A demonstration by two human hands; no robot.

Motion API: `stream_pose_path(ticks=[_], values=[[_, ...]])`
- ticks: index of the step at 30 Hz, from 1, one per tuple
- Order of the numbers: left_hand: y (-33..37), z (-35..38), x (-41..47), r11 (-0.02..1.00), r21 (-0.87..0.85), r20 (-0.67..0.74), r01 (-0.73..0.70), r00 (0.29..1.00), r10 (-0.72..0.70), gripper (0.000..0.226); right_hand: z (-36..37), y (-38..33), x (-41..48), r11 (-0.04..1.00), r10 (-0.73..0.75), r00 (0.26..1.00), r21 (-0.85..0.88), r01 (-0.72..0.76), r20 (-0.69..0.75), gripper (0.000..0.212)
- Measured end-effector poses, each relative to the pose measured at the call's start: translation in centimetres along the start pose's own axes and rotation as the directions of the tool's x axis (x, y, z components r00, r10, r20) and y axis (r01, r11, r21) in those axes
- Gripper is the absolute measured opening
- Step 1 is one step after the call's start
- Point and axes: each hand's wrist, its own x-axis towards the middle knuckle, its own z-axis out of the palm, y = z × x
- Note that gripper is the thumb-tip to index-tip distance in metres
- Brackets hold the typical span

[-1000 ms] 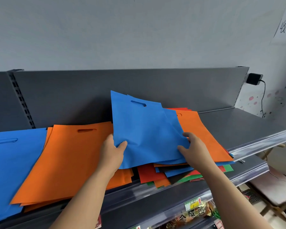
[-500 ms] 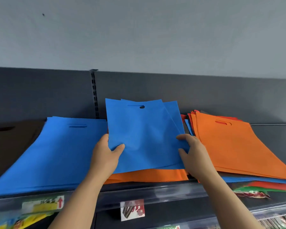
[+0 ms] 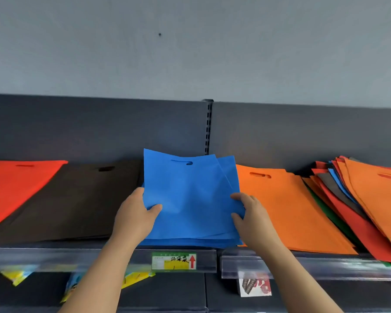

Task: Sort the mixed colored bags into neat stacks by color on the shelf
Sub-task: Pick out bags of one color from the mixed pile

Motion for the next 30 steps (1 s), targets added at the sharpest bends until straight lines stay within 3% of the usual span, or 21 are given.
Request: stream_pose_path(ticks=[5,11,14,16,22,30], values=[[-2.4,-1.4,0.8,0.992,0.129,0.041,0.014,0.999,-0.020,0.022,3.0,-1.2,0.0,0.991,0.098,0.995,-0.091,-0.096,0.024,0.057],[-3.2,-1.2,1.0,0.957,0.286,0.087,0.055,0.993,-0.083,0.044,3.9,-1.7,0.2,0.891,0.114,0.993,-0.445,-0.088,0.032,0.022],[-2.8,-1.0,1.0,0.906,0.423,0.060,0.006,0.998,-0.035,0.066,3.7,-1.5,0.1,0.878,0.117,0.992,-0.471,-0.079,0.053,0.027],[-2.1,-0.7,0.9,0.881,0.469,0.059,-0.061,0.998,0.037,0.064,3.1,-1.4,0.1,0.893,0.088,0.996,-0.445,-0.066,0.029,0.032],[1.9,2.2,0.1,0.936,0.247,0.104,-0.250,0.967,0.231,0.051,0.1,0.2,-1.3,0.897,0.065,0.996,-0.434,-0.084,-0.059,0.047],[10.3,10.0,-1.9,0.854,0.173,0.203,-0.491,0.866,0.457,0.043,-7.9,6.2,-2.7,0.834,0.127,0.974,-0.511,-0.208,-0.188,0.047]])
